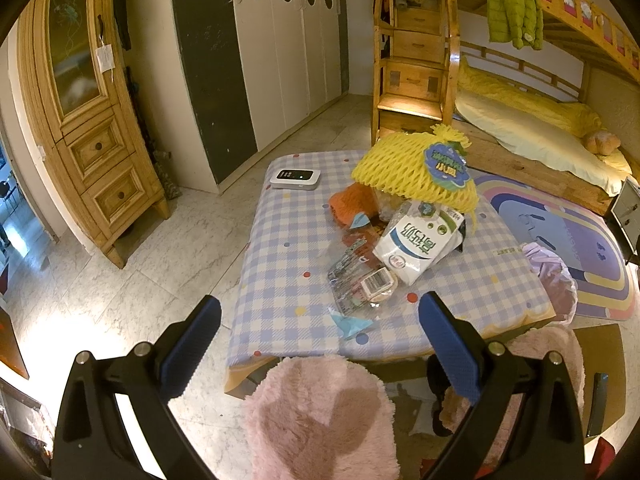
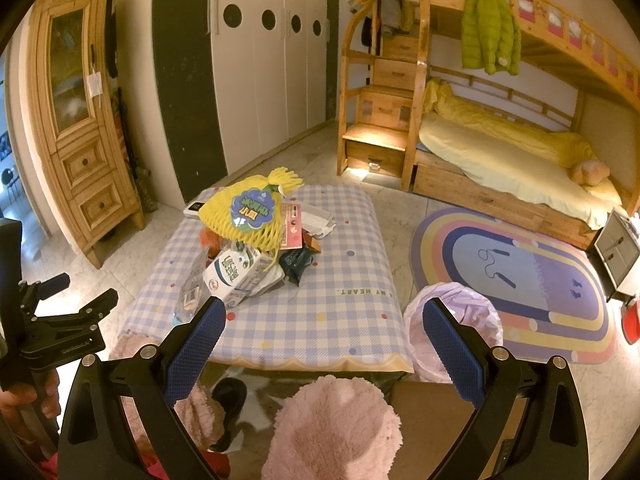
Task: Collect trash
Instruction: 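Reach the right gripper to the yellow mesh net and close on it, then lift the yellow net with the right gripper while the left gripper grasps a clear plastic wrapper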
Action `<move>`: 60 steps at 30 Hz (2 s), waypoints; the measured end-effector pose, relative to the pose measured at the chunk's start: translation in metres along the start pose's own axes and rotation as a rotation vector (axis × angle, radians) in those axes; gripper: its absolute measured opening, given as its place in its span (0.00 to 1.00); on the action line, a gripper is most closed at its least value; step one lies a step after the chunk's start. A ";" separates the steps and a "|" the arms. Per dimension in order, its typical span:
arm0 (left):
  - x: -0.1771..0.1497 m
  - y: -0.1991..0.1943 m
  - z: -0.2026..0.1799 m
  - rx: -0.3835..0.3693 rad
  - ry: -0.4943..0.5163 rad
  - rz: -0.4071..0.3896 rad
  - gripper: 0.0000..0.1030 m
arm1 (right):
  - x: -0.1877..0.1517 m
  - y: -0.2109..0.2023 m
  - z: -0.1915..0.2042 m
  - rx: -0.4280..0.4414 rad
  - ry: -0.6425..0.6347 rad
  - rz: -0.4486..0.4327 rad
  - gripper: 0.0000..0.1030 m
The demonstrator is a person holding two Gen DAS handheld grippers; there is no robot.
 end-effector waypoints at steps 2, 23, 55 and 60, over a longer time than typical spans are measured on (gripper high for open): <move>-0.003 0.004 0.007 0.015 -0.004 0.003 0.93 | 0.000 0.010 0.001 0.015 -0.009 0.000 0.95; 0.042 0.085 0.046 0.066 -0.047 0.020 0.93 | 0.063 0.146 0.072 0.080 -0.278 -0.043 0.87; 0.019 0.086 0.010 -0.029 0.003 0.085 0.93 | 0.118 0.158 0.050 0.094 -0.253 -0.180 0.16; -0.010 0.084 -0.015 -0.083 0.039 0.122 0.93 | 0.096 0.124 0.016 0.004 -0.218 -0.193 0.16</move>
Point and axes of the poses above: each gripper's, at about its wrist camera, not at the fingertips, and y roughly the way its jaws point, z to its left, x to its top, the point moved 7 cm from there along y, roughly the way its jaws point, and after that the axes turned 12 degrees about -y, right-handed, at the moved point
